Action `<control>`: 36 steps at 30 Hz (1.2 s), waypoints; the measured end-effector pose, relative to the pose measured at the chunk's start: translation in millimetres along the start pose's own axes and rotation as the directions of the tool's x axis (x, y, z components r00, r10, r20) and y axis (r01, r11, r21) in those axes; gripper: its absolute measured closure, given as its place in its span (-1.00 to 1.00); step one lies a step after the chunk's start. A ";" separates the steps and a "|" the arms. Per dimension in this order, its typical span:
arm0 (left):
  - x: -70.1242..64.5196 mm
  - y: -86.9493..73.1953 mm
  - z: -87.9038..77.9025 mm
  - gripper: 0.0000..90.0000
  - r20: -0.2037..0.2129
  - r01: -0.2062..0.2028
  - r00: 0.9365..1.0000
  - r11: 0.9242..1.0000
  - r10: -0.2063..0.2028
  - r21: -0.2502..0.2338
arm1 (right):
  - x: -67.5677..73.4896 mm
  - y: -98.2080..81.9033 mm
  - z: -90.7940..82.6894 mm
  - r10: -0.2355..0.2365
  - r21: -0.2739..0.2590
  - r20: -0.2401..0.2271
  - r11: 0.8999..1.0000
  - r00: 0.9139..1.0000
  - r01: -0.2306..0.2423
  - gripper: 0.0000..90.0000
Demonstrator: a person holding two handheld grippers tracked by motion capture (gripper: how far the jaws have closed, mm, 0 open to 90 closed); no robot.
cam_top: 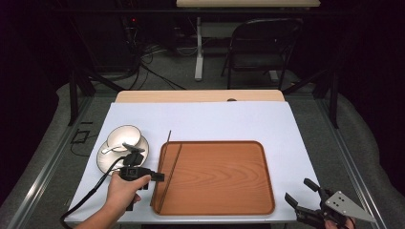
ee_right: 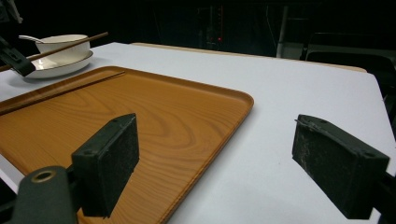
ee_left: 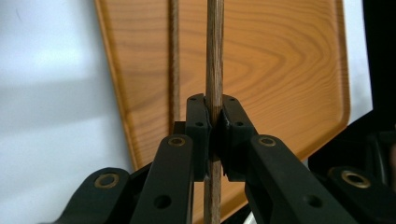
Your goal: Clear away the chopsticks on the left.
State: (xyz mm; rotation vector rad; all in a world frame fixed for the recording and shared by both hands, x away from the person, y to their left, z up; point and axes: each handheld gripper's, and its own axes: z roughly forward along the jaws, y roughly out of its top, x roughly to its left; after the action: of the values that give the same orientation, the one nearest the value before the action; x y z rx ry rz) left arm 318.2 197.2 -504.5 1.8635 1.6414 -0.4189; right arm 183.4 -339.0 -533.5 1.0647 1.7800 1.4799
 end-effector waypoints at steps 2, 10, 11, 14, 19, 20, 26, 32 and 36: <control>0.7 -0.5 2.6 0.86 -0.016 -0.002 1.000 1.000 0.002 0.004 | 0.0 0.0 0.2 0.001 0.000 0.000 1.000 1.000 -0.001 -0.68; 1.5 -2.1 14.4 0.86 -0.032 0.026 0.999 0.999 -0.025 0.029 | 0.5 0.1 -0.5 -0.002 -0.002 0.003 1.000 1.000 0.002 -0.68; 2.2 -2.3 16.5 0.86 -0.034 0.026 0.999 0.999 -0.025 0.040 | 0.5 0.1 -0.5 -0.003 -0.002 0.003 1.000 1.000 0.003 -0.68; 3.5 -1.4 20.9 0.86 -0.045 0.030 0.999 0.998 -0.027 0.063 | 0.5 0.1 -0.5 -0.001 -0.002 0.002 1.000 1.000 0.001 -0.68; 6.5 1.7 27.3 0.85 -0.048 0.042 0.998 0.995 -0.038 0.085 | 0.4 0.1 -0.5 -0.002 -0.002 0.001 1.000 1.000 0.002 -0.68; 6.7 2.1 28.8 0.85 -0.053 0.047 0.998 0.995 -0.043 0.085 | 0.4 0.1 -0.5 -0.001 -0.002 0.001 1.000 1.000 0.001 -0.68; 7.7 2.0 31.5 0.85 -0.059 0.049 0.997 0.993 -0.043 0.109 | 0.2 0.0 -0.6 -0.003 -0.002 0.001 1.000 1.000 0.003 -0.68; 8.1 0.1 34.0 0.83 -0.066 0.060 0.996 0.993 -0.054 0.101 | 0.4 0.0 -0.7 -0.005 -0.003 0.000 1.000 1.000 0.005 -0.68; 9.7 -0.8 34.7 0.81 -0.057 0.070 0.996 0.993 -0.065 0.093 | 0.4 0.1 -0.5 -0.002 -0.002 0.000 1.000 1.000 0.002 -0.68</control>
State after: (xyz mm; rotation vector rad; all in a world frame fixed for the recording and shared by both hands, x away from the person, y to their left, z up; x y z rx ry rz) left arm 324.7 183.0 -537.0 1.9072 1.7518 -0.4864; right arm 182.8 -338.8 -533.4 1.0611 1.7784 1.4805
